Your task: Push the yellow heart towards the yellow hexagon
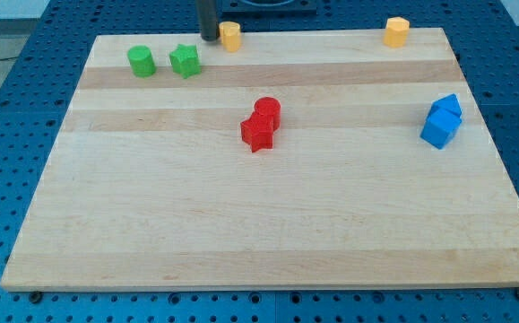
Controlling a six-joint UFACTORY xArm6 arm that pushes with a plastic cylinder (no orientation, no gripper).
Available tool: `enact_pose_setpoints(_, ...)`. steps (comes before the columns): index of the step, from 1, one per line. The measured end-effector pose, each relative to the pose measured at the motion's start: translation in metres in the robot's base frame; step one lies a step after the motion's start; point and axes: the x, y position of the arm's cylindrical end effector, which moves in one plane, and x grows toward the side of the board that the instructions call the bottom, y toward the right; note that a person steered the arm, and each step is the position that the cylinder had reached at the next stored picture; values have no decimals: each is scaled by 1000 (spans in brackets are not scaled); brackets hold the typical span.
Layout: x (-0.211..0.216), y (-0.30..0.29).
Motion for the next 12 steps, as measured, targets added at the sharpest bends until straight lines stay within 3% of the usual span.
enact_pose_setpoints(4, 13, 131)
enact_pose_setpoints(6, 19, 62)
enact_pose_setpoints(7, 42, 59)
enact_pose_setpoints(10, 49, 133)
enact_pose_setpoints(11, 25, 108)
enact_pose_setpoints(12, 18, 121)
